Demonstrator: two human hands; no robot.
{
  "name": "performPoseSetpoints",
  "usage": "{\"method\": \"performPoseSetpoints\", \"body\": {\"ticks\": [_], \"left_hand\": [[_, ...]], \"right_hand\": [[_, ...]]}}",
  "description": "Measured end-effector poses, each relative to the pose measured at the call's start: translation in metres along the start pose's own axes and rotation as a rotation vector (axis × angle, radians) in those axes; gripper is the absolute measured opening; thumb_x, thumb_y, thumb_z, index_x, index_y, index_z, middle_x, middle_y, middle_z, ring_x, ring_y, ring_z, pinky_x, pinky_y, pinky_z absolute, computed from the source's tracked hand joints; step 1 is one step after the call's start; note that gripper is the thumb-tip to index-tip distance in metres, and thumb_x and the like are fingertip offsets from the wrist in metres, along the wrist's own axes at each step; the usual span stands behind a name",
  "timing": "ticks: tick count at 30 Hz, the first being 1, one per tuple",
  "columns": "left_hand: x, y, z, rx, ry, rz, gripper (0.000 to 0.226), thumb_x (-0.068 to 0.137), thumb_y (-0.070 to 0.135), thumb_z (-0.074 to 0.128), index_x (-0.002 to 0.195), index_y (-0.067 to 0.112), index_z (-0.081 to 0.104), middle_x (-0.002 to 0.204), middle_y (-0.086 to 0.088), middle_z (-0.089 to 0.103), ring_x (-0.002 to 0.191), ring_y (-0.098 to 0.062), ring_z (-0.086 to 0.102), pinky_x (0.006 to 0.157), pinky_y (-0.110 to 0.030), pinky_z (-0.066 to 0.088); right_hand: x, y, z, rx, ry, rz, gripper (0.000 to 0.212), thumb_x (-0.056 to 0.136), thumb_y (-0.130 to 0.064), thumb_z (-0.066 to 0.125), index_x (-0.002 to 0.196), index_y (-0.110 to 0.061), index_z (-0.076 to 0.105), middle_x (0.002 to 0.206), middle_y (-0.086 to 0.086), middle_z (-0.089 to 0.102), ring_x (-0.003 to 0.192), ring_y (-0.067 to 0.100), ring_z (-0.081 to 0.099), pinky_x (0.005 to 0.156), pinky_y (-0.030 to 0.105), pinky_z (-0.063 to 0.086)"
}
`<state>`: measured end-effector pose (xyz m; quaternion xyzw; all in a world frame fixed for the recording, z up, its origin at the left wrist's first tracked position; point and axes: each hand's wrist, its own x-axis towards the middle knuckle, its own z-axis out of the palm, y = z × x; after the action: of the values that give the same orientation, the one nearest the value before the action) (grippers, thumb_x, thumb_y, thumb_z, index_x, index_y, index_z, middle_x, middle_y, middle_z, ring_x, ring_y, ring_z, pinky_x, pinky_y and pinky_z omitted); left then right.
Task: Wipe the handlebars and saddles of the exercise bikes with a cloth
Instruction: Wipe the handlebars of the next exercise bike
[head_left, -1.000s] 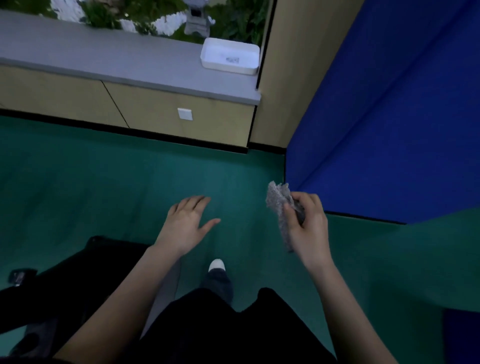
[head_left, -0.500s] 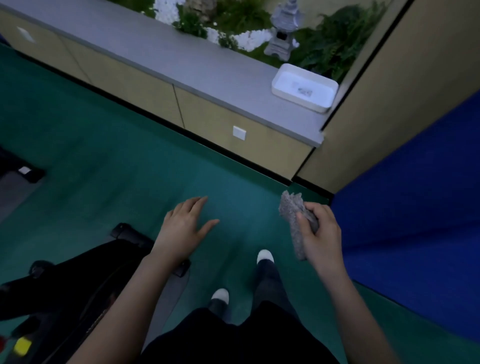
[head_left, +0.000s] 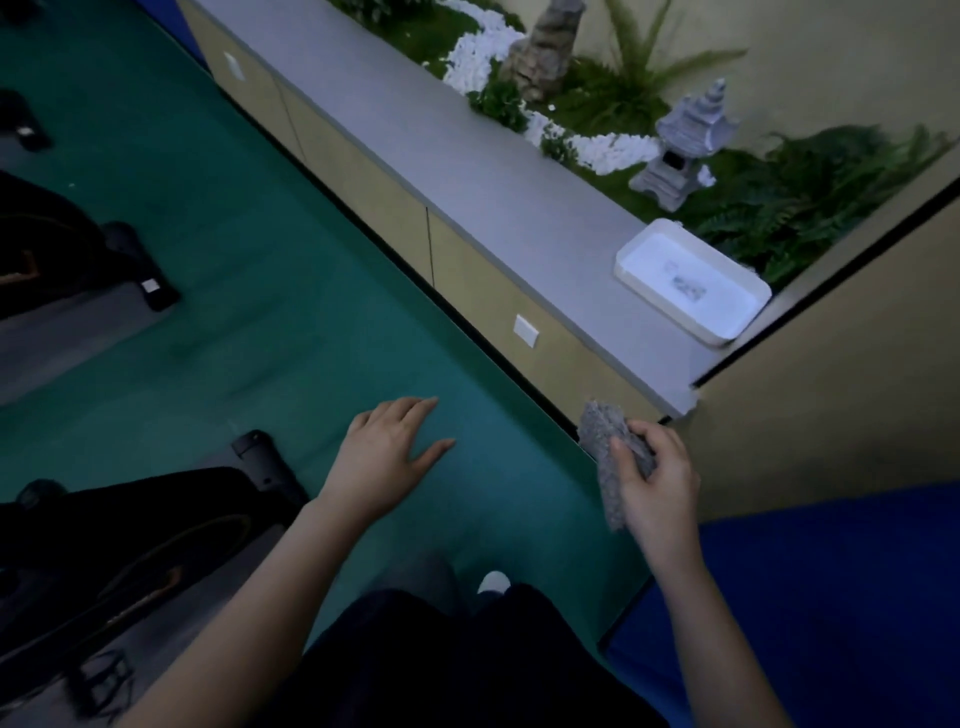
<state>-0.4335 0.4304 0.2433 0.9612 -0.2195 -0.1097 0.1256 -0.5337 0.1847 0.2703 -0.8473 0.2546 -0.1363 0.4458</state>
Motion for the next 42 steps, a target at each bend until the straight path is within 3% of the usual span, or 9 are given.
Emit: {"method": "performPoseSetpoints", "body": {"ticks": [3,7,12,16,19,26,34,42], "left_hand": [[0.015,-0.002,-0.005,-0.004,0.041,-0.080,0.059,0.093,0.055,0.043,0.141,0.021,0.043,0.138,0.003,0.050,0.128,-0.018,0.044,0.104,-0.035,0.032],[0.040,-0.017,-0.012,0.009,0.048,-0.189,0.058,0.092,0.055,0.045,0.139,0.021,0.046,0.136,0.003,0.052,0.126,-0.019,0.046,0.101,-0.033,0.031],[0.095,-0.051,-0.019,-0.018,0.077,-0.269,0.058,0.092,0.057,0.045,0.138,0.022,0.046,0.136,0.004,0.051,0.127,-0.018,0.044,0.103,-0.034,0.029],[0.154,-0.087,-0.031,-0.051,0.077,-0.291,0.059,0.092,0.058,0.043,0.139,0.022,0.045,0.139,0.005,0.049,0.129,-0.017,0.042,0.105,-0.034,0.027],[0.199,-0.117,-0.045,-0.073,0.097,-0.307,0.059,0.092,0.057,0.044,0.138,0.021,0.046,0.138,0.004,0.049,0.129,-0.017,0.042,0.104,-0.034,0.027],[0.263,-0.172,-0.073,-0.095,0.152,-0.392,0.061,0.092,0.056,0.044,0.139,0.018,0.046,0.141,0.000,0.047,0.131,-0.020,0.040,0.110,-0.038,0.024],[0.292,-0.223,-0.084,-0.126,0.212,-0.689,0.061,0.094,0.056,0.041,0.141,0.018,0.042,0.145,0.001,0.044,0.139,-0.018,0.029,0.116,-0.036,0.013],[0.364,-0.248,-0.110,-0.161,0.340,-0.969,0.059,0.094,0.053,0.044,0.141,0.017,0.043,0.142,0.000,0.047,0.134,-0.019,0.036,0.113,-0.035,0.018]], "right_hand": [[0.031,-0.002,0.007,0.026,-0.069,-0.021,0.019,0.092,-0.009,0.058,0.109,-0.003,0.061,0.100,0.001,0.054,0.098,0.021,0.055,0.087,0.038,0.048],[0.080,-0.012,0.028,0.027,-0.182,-0.054,0.016,0.092,-0.010,0.057,0.108,-0.007,0.061,0.102,0.008,0.058,0.097,0.022,0.057,0.086,0.037,0.049],[0.147,-0.044,0.074,0.011,-0.260,-0.154,0.017,0.093,-0.013,0.057,0.109,-0.011,0.061,0.098,-0.004,0.055,0.094,0.011,0.054,0.083,0.026,0.045],[0.202,-0.075,0.118,-0.014,-0.300,-0.223,0.015,0.092,-0.012,0.058,0.107,-0.014,0.061,0.097,-0.009,0.053,0.088,-0.005,0.051,0.076,0.005,0.038],[0.244,-0.101,0.150,-0.030,-0.330,-0.261,0.015,0.092,-0.011,0.058,0.106,-0.016,0.060,0.095,-0.012,0.052,0.090,-0.011,0.050,0.075,-0.001,0.035],[0.327,-0.157,0.220,-0.064,-0.418,-0.383,0.017,0.092,-0.009,0.058,0.108,-0.008,0.063,0.100,-0.001,0.055,0.092,0.008,0.053,0.075,0.006,0.036],[0.406,-0.212,0.324,-0.066,-0.651,-0.526,0.017,0.091,-0.007,0.059,0.107,-0.007,0.063,0.099,-0.003,0.053,0.093,0.010,0.052,0.075,-0.001,0.034],[0.507,-0.257,0.389,-0.007,-0.813,-0.685,0.014,0.091,-0.007,0.059,0.105,-0.007,0.063,0.098,-0.001,0.054,0.089,0.007,0.051,0.075,0.000,0.034]]}}
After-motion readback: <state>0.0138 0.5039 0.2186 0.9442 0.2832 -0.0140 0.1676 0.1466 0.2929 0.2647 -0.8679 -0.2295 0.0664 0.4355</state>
